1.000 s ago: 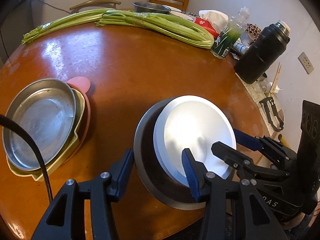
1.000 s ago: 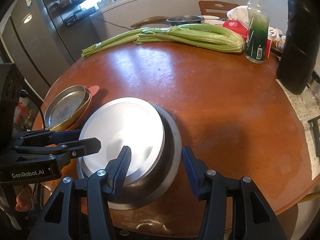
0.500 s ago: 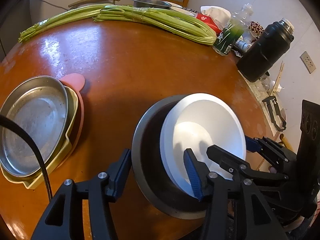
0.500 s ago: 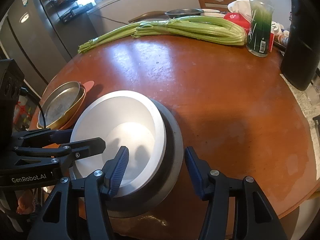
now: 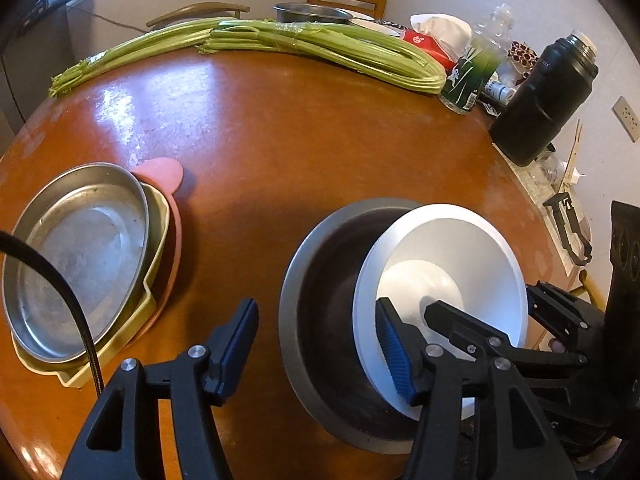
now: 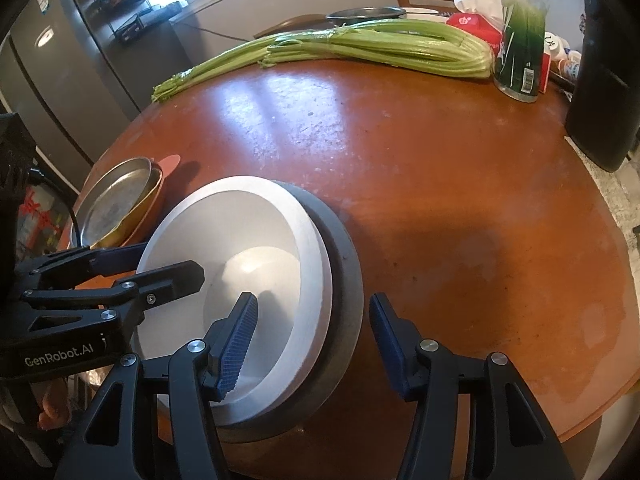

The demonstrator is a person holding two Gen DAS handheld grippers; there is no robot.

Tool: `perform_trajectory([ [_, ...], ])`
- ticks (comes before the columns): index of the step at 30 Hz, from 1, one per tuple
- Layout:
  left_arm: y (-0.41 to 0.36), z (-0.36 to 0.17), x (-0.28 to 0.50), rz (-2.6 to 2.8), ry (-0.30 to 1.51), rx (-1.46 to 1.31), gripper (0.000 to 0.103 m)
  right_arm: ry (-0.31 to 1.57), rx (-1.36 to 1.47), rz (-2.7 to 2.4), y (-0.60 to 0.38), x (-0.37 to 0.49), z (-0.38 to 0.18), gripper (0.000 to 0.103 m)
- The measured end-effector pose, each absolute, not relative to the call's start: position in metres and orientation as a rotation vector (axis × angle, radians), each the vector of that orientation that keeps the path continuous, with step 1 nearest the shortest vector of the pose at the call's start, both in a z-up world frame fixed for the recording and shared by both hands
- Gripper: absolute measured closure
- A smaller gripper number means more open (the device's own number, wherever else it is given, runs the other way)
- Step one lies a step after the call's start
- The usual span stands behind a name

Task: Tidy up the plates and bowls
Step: 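Grasp the rim of the dark steel bowl with the left gripper, then carry the steel bowl with nested bowls over the silver tray plate stack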

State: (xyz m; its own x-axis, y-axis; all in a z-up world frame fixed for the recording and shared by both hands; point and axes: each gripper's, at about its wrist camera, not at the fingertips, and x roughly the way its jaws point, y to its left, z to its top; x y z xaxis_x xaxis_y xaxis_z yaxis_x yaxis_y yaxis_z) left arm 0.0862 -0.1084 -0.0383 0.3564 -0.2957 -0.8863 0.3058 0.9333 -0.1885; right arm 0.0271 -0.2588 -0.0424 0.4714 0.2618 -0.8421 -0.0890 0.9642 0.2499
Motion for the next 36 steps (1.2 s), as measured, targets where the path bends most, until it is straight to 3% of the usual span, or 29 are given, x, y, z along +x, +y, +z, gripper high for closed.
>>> perform_trajectory([
  [14,-0.1102,-0.0433,0.0874,-0.369,1.157,-0.018,0.044,1.066,0.206,0.216,-0.2604,0.0272,-0.0444,0.043],
  [19,-0.1108,-0.0426,0.085,-0.365,1.154,-0.022,0.049,1.066,0.214,0.221,-0.2598,0.0261,-0.0441,0.044],
  [24,-0.1134,-0.0409,0.0834,-0.362,1.149,-0.012,0.053,1.057,0.221,0.241,-0.2558,0.0241,-0.043,0.054],
  [36,-0.1115,-0.039,0.0825,-0.363,1.147,-0.017,0.054,1.053,0.241,0.254,-0.2532,0.0231,-0.0408,0.059],
])
